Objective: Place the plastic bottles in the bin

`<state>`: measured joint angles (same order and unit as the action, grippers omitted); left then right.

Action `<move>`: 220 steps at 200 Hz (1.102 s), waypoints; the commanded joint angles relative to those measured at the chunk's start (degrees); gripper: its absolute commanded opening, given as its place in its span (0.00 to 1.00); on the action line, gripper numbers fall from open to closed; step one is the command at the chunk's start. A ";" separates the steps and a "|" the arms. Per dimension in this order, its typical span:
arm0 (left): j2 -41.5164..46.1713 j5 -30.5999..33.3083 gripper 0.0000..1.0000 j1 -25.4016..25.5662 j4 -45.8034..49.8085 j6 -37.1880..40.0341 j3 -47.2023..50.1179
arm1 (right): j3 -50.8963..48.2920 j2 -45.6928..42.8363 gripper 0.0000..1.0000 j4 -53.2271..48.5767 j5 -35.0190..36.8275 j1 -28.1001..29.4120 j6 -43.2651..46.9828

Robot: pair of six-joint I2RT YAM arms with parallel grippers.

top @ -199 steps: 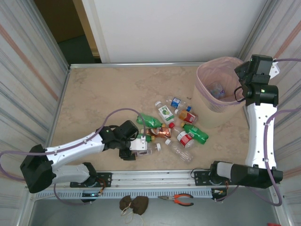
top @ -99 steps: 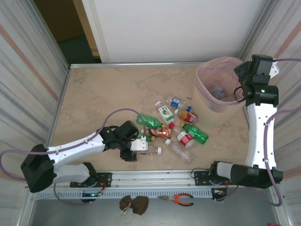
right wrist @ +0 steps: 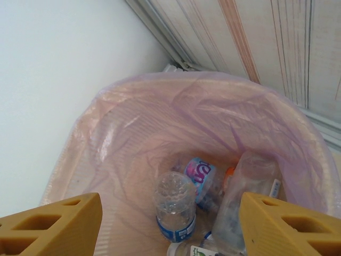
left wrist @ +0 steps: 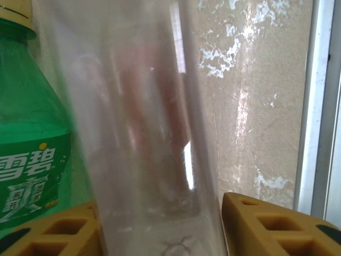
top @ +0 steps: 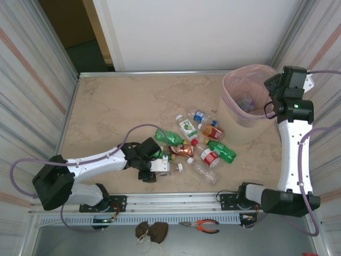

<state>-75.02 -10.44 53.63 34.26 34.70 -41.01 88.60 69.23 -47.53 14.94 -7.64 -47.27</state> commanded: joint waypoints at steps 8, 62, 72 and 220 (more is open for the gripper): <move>1.16 -0.27 0.44 -0.36 0.81 0.54 -1.62 | -0.10 -1.82 0.67 1.40 0.19 -0.40 1.32; 7.97 -1.86 0.39 -0.42 -1.56 -0.87 -2.34 | -6.89 -7.40 0.67 13.93 -11.45 -0.45 10.66; 9.99 -2.56 0.39 -0.58 -3.34 -1.68 -2.49 | -8.86 -8.90 0.68 17.64 -15.65 -0.45 13.13; 19.79 -24.97 0.39 -12.89 -47.55 -26.07 -3.96 | -18.74 -18.87 0.80 40.94 -62.48 11.50 32.67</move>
<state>-54.83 -29.95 41.28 -3.29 14.37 -41.71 69.76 53.43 -12.14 -39.35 -2.11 -23.29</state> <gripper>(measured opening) 0.415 0.787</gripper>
